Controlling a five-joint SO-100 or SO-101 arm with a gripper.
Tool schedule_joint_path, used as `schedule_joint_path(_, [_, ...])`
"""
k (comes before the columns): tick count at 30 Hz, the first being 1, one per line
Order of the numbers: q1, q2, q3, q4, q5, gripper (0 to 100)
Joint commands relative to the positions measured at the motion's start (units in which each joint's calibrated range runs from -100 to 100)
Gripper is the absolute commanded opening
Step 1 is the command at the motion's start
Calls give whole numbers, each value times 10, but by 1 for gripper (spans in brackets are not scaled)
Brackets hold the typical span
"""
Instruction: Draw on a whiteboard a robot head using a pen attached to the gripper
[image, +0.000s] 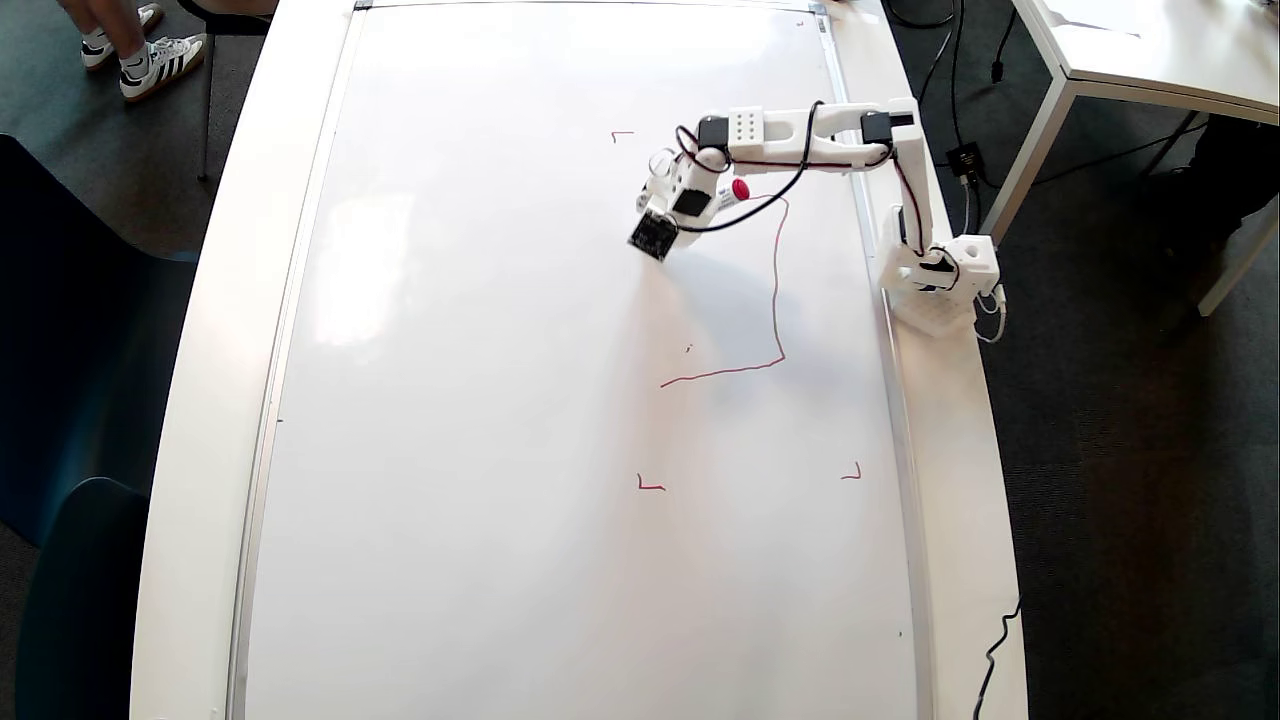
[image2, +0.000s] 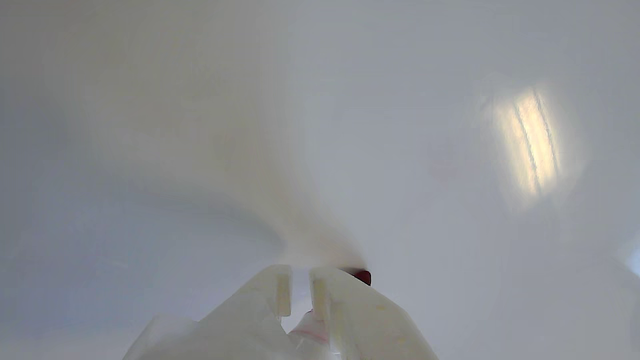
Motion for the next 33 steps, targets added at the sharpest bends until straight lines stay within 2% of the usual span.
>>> schedule_joint_path(1, [-48,2,-4,6,-17,1])
schedule_joint_path(15, [-195,2,-5,-3,-75,1])
schedule_joint_path(33, [-267,-4,-5,-54,-103,1])
